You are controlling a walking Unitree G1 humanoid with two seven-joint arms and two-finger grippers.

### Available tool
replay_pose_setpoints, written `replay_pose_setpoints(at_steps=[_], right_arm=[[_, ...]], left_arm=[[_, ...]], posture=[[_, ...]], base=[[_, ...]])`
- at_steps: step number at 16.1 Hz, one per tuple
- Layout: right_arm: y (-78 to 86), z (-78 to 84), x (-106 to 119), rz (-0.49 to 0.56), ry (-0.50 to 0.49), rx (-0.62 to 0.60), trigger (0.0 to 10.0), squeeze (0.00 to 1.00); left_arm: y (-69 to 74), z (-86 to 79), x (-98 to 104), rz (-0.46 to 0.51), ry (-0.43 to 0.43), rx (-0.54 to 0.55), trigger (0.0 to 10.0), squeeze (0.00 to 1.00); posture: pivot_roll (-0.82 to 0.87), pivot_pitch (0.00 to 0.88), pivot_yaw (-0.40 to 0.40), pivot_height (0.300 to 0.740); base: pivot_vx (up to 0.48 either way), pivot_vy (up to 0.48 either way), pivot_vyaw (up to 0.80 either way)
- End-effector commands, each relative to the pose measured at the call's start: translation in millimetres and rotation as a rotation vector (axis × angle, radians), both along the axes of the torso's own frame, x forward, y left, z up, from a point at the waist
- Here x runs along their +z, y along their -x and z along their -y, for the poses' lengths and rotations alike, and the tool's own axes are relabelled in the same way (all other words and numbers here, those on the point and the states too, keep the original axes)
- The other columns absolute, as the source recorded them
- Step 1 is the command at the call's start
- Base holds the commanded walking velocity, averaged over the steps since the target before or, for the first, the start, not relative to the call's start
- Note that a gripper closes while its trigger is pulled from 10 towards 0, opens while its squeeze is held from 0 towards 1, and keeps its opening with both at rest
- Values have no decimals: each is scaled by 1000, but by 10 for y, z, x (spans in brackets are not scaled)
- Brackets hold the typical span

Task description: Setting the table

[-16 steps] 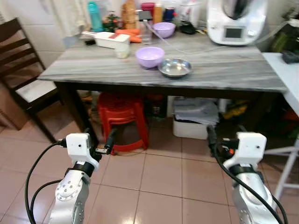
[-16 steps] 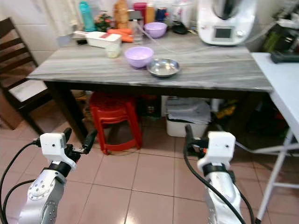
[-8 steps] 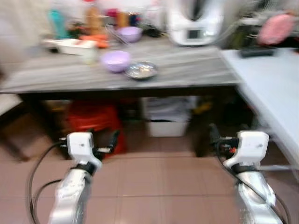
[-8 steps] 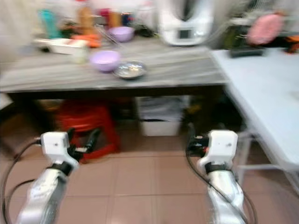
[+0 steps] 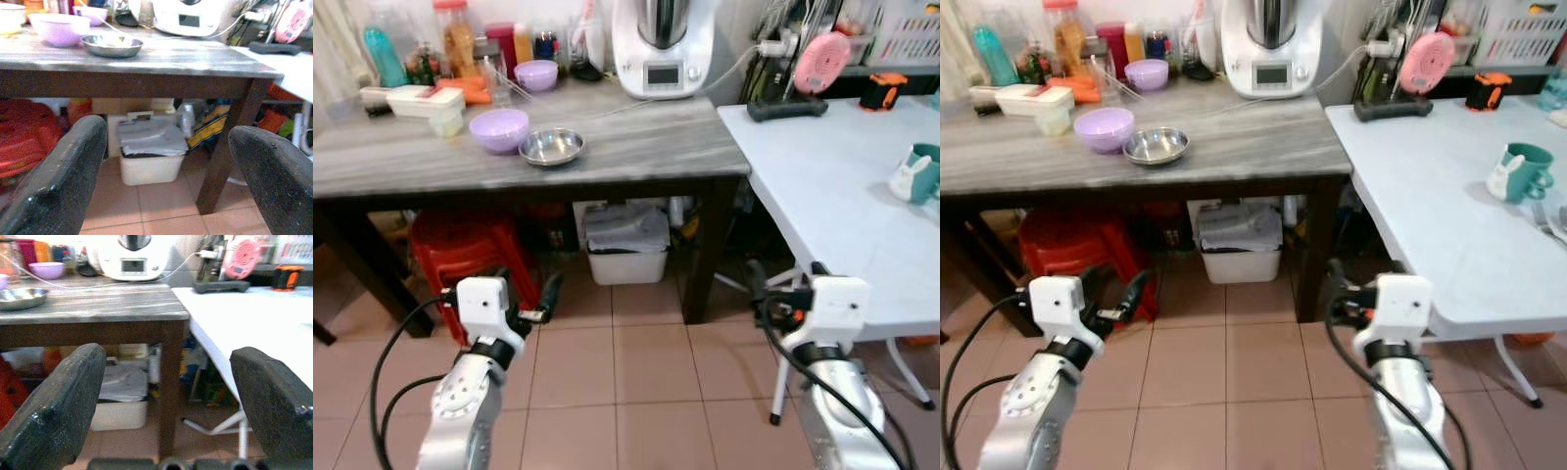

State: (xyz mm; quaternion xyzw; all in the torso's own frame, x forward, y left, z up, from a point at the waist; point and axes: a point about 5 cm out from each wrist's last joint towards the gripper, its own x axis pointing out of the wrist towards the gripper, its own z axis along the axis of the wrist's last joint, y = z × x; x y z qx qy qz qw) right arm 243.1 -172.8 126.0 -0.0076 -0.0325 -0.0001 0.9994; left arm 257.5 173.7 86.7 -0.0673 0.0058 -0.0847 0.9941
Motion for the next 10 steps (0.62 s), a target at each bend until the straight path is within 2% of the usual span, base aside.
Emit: replay_pose_setpoints(at_steps=[1, 3, 6, 10], right_arm=[[-10, 7, 21, 7, 2, -2, 10000, 0], [-11, 2, 23, 9, 2, -1, 10000, 0], [-14, -5, 20, 11, -2, 0, 10000, 0], [-15, -3, 8, 8, -4, -4, 10000, 0]], left_arm=[[-21, -9, 32, 8, 3, 6, 10000, 0], [-26, -4, 35, 9, 3, 4, 10000, 0], [-30, -2, 40, 8, 3, -6, 10000, 0], [-30, 7, 39, 6, 3, -11, 10000, 0]], posture=[[-100, 0, 71, 740], [-100, 0, 72, 740], [-99, 0, 76, 740], [-99, 0, 75, 740]], base=[[0, -307, 0], [0, -300, 0], [0, -419, 483], [0, -436, 0]])
